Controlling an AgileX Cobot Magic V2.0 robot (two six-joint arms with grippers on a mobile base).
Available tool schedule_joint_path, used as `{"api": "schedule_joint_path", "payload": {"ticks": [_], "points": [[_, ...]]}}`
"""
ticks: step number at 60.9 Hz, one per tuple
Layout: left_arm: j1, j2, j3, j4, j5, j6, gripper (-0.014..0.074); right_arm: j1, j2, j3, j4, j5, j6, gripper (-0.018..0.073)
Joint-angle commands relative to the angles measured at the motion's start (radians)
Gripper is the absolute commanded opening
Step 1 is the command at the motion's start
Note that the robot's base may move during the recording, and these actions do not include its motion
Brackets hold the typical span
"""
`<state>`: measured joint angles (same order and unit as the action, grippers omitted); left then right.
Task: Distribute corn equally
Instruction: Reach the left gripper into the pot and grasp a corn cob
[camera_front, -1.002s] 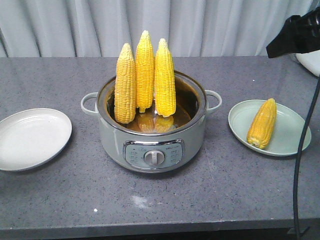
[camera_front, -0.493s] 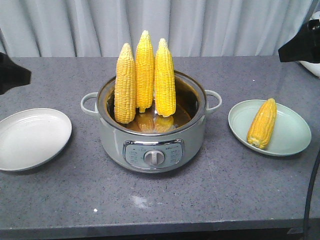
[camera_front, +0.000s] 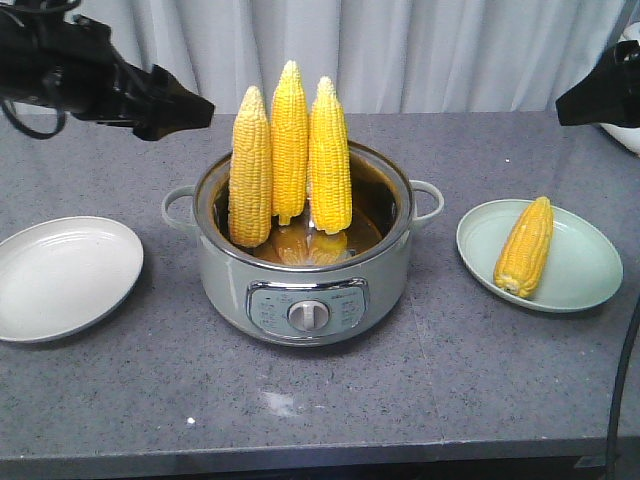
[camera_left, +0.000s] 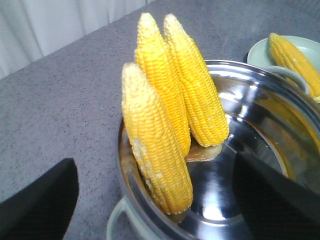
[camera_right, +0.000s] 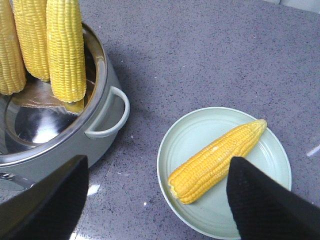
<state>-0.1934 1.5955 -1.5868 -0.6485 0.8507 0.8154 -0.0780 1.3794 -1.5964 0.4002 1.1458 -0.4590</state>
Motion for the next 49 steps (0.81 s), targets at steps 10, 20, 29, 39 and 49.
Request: {"api": "schedule_joint_path", "payload": {"ticks": [10,20,29,39,49], "points": [[-0.082,0.13,-0.128,-0.041,-0.072,0.057,0.0592,0.0,-0.029,-0.024,0.023,-0.052,-0.008,0.0557],[-0.091,0.196,-0.143,-0.041,-0.145,0.055,0.0592,0.0,-0.029,-0.024,0.023,-0.052,-0.008,0.0557],[-0.097,0.229,-0.143,-0.042,-0.183,0.055,0.0592,0.0,-0.029,-0.024,0.023,-0.054,-0.007,0.0557],[-0.097,0.253,-0.143,-0.043,-0.205,0.053,0.0584,0.0,-0.029,-0.024,0.025,-0.057,-0.007,0.0557],[-0.097,0.259,-0.143,-0.042,-0.205,0.054,0.0481,0.0,-0.029,-0.024,0.024,-0.06,-0.007,0.0557]]}}
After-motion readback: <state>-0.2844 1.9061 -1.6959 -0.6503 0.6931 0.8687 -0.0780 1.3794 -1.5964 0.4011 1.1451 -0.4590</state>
